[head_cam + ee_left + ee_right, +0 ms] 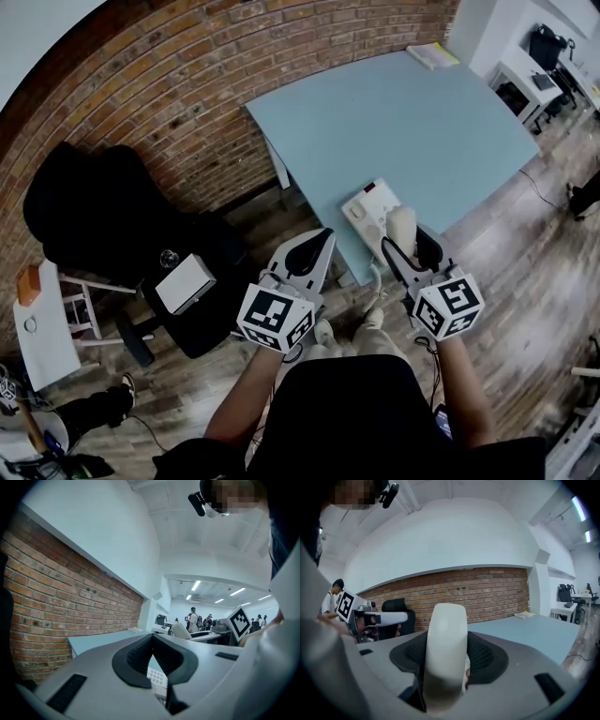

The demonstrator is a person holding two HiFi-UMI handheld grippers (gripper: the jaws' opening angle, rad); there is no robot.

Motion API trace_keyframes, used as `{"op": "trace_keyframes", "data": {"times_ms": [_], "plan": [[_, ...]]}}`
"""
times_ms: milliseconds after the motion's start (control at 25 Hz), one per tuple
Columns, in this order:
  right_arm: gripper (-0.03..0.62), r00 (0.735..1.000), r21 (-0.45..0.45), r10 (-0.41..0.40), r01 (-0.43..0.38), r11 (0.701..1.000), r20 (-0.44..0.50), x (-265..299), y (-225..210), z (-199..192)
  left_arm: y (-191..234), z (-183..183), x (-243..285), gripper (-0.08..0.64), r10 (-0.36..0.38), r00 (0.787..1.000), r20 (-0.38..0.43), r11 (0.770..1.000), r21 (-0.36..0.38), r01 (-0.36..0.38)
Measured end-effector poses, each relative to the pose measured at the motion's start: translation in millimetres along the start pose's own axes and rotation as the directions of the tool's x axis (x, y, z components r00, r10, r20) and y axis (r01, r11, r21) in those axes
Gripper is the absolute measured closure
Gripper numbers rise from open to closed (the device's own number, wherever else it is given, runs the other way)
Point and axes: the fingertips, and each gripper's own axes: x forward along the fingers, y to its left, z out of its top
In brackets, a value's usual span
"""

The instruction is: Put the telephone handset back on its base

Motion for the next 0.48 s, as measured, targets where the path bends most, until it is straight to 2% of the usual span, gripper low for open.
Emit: {"op": "trace_keyframes", "data": {"times_ms": [480], "plan": [[0.345, 0.998, -0.023, 0.046, -0.047, 0.999, -0.046, 20, -18, -14, 7, -5, 22, 0.552, 0.048, 0.999, -0.011, 0.999, -0.01, -0.048]]}}
